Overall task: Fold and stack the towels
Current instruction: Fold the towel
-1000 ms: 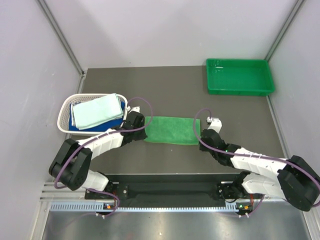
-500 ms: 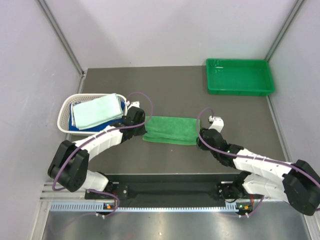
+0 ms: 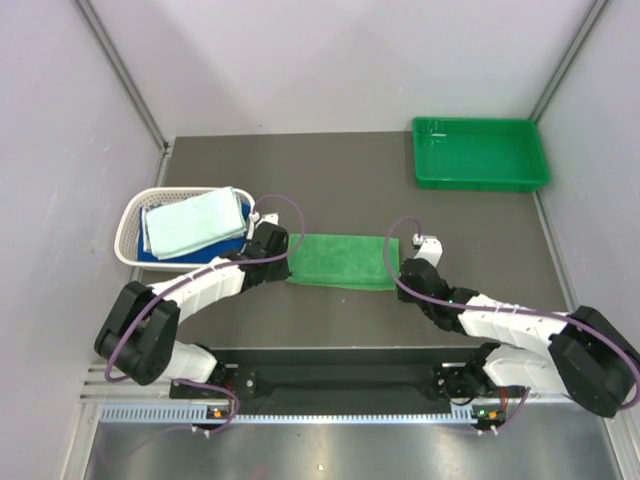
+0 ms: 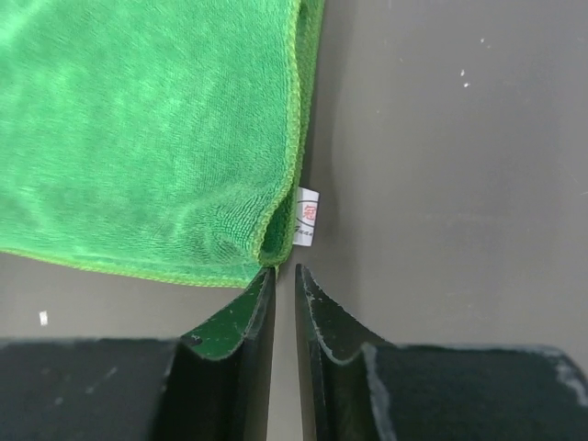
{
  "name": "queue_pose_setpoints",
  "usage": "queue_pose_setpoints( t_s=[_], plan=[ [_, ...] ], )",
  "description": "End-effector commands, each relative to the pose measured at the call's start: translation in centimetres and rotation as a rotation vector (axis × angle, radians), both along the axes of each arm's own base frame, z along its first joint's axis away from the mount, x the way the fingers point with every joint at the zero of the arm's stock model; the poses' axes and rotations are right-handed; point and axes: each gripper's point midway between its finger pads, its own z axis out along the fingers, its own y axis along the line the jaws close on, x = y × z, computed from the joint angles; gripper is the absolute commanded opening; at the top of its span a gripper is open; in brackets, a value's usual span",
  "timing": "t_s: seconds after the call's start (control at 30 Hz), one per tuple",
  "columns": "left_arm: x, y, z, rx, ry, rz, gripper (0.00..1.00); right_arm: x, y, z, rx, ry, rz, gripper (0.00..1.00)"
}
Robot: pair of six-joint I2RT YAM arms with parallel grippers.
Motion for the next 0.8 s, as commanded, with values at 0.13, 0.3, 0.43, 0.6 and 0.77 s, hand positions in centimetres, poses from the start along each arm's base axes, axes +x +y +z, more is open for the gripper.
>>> queue_pose_setpoints(
  t_s=[0.13, 0.3, 0.43, 0.6, 0.77],
  plan=[
    [-0.4, -0.6, -0.1, -0.044, -0.016, -0.014, 0.08, 0.4, 1.5, 5.9, 0.120, -0.114, 0.038, 0.17],
    [-0.2, -1.1, 1.9, -0.078, -0.053, -0.028, 0.33, 1.8, 2.8, 8.1, 0.109, -0.152, 0.073, 0.22],
    [0.5, -0.8, 3.8, -0.069, -0.095, -0.018, 0.38, 3.4, 4.5, 7.1, 0.076, -0.136, 0.095, 0.22],
    [2.8, -0.2, 4.5, -0.004, -0.126, 0.033, 0.43, 3.0, 4.8, 3.8, 0.062, -0.066, 0.094, 0.20],
    [4.9, 0.3, 3.3, 0.059, -0.103, 0.054, 0.53, 0.8, 3.1, 0.5, 0.063, 0.003, 0.068, 0.17]
  ],
)
